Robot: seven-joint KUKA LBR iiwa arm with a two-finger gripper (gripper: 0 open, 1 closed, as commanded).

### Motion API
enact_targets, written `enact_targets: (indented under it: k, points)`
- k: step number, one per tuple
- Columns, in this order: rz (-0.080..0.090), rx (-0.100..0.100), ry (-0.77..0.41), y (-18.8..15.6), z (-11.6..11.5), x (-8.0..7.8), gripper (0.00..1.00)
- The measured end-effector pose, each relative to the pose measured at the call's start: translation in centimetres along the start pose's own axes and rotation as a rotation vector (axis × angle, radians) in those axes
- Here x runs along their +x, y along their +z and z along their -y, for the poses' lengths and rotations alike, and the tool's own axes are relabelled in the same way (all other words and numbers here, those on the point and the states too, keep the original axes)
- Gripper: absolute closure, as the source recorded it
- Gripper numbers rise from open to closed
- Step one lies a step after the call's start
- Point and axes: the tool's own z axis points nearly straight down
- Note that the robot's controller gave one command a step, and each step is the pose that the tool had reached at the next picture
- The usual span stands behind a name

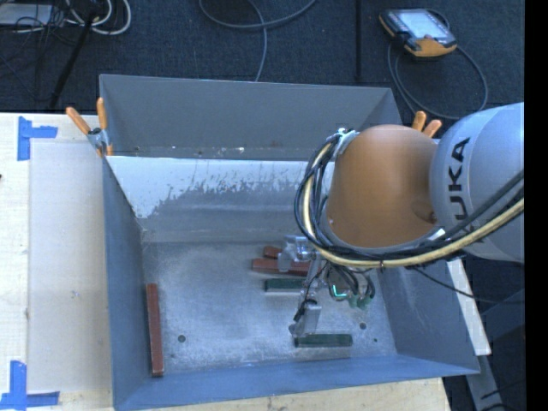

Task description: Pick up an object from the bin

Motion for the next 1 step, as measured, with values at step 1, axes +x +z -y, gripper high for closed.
enact_targets:
  k: [1]
  points:
    - [0.008,-0.001,0.002,-0.39,0.04,-0.16,0.00]
